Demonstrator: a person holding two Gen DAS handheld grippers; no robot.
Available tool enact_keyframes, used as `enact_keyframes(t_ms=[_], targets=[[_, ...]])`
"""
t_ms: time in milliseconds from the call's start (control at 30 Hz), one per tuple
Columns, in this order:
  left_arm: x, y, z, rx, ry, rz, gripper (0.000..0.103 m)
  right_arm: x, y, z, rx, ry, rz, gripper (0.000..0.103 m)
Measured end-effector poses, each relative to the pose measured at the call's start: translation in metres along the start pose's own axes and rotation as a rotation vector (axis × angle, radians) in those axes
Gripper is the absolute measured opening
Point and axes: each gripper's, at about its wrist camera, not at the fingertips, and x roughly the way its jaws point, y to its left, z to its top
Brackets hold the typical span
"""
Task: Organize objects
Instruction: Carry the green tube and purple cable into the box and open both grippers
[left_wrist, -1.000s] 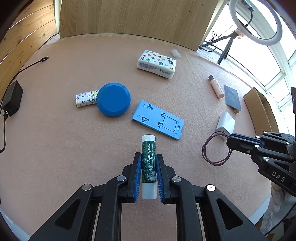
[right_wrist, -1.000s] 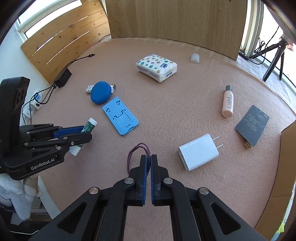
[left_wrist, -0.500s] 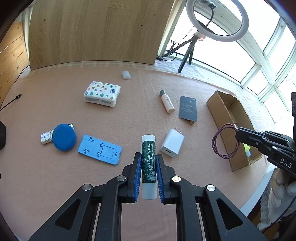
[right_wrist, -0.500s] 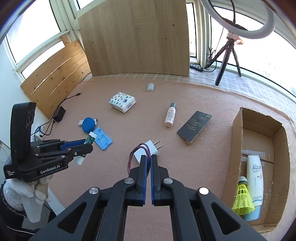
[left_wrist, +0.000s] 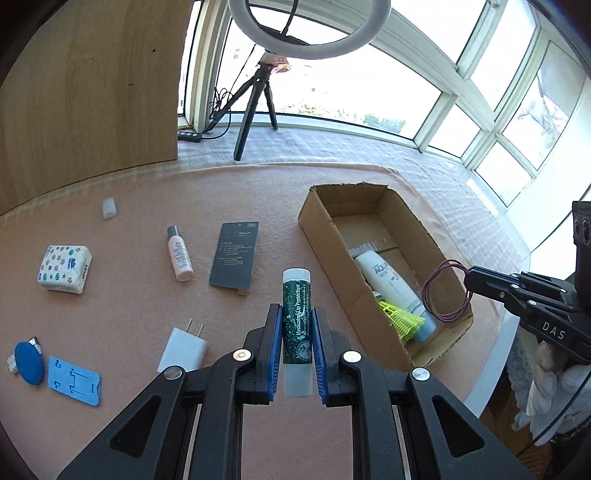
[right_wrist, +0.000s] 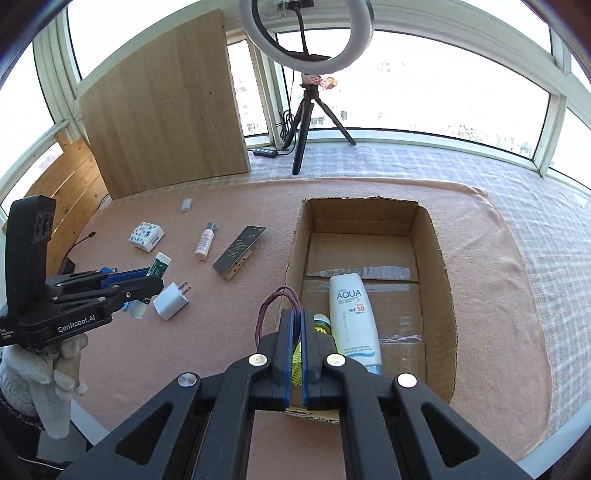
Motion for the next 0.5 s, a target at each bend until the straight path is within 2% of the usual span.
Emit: enact_keyframes(t_ms=[267,500], targets=[[0.047,-0.059,0.022,0.074,0.035,-0.049,0.016,0.0,-0.058,-0.01,0.073,0.009,-0.054,0.003],[0.085,-0.082,0.035,0.094,0.067,-0.041,0.016,0.009,-0.086,-0.018,0.109,0.032,-0.065,0.003]])
